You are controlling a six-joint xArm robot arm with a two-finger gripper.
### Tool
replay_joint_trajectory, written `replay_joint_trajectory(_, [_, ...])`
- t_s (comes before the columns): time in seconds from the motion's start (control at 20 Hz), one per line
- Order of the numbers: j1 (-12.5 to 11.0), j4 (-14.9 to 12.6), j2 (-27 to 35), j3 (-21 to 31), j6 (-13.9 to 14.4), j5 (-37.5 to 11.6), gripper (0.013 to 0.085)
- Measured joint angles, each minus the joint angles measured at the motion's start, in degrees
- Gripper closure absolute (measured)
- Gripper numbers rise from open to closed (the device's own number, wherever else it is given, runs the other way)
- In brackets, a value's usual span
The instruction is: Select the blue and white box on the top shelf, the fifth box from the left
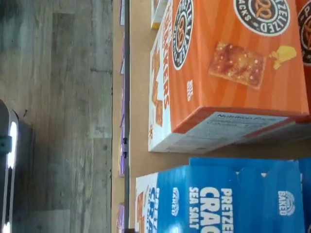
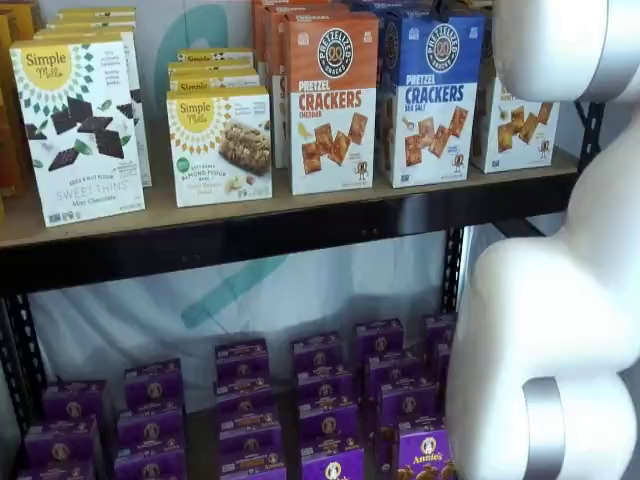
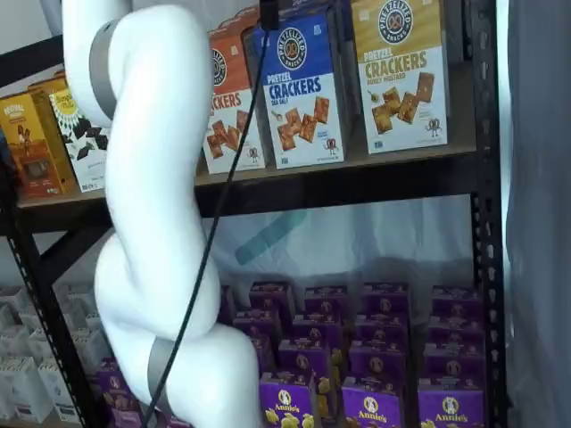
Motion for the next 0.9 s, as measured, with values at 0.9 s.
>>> replay_joint_trajectory(0.9, [2.46, -4.18, -1.91, 6.16, -0.3, -4.65, 0.013])
